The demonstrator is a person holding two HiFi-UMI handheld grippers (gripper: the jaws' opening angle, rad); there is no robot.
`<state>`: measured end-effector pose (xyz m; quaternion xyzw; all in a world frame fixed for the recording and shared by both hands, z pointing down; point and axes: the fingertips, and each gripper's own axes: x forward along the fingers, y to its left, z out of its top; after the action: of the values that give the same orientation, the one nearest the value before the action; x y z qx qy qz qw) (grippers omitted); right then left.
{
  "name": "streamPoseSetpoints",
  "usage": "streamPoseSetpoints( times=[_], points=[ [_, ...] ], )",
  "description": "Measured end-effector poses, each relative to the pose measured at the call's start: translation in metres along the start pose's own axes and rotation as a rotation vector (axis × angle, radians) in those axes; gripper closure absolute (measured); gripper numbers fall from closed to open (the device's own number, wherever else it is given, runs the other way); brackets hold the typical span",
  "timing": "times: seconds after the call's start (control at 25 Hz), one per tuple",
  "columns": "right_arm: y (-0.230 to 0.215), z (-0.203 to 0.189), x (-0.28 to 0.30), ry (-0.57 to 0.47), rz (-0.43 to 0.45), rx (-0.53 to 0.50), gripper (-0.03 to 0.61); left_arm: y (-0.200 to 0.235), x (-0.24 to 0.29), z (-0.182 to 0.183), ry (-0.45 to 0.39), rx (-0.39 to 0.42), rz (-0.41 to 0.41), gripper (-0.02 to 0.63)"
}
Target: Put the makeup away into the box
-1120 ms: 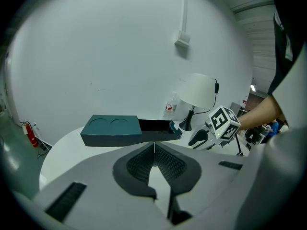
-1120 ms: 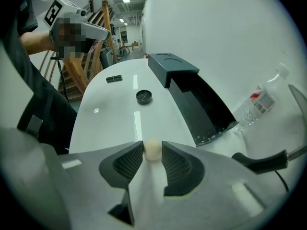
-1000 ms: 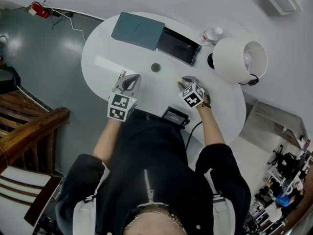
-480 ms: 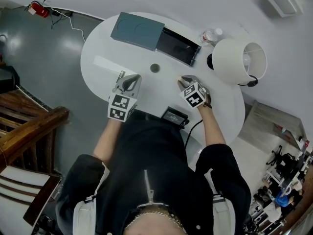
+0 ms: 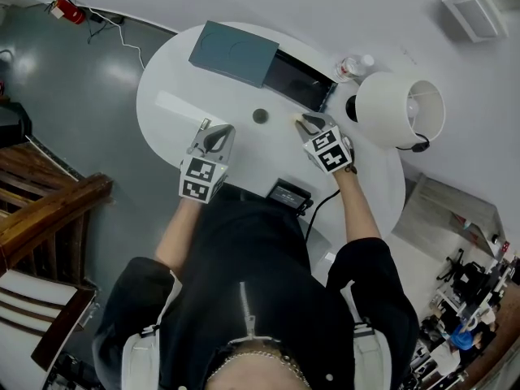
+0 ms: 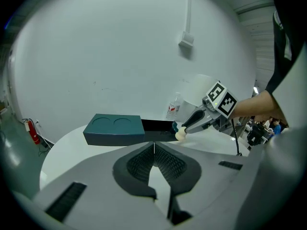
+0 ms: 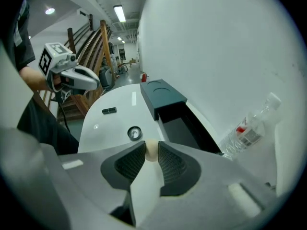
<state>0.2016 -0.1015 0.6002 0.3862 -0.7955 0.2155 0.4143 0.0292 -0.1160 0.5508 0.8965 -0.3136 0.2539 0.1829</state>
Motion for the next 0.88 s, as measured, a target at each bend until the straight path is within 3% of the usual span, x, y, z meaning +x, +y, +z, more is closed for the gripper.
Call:
streamPoseSetpoints(
  times=[0.24,0.88],
  points=[
    [-0.023,0.027,0.001,-0.051,-0.011,0.068,0.495,0.01,-0.005,-0.003,-0.001,-0.019,0.025,0.6],
    [-0.062,0.076,0.079,-0.01,-0.025,0.042,0.495,0.028,-0.023,-0.021,0.008,-0.08,0.101,0.6]
  ],
)
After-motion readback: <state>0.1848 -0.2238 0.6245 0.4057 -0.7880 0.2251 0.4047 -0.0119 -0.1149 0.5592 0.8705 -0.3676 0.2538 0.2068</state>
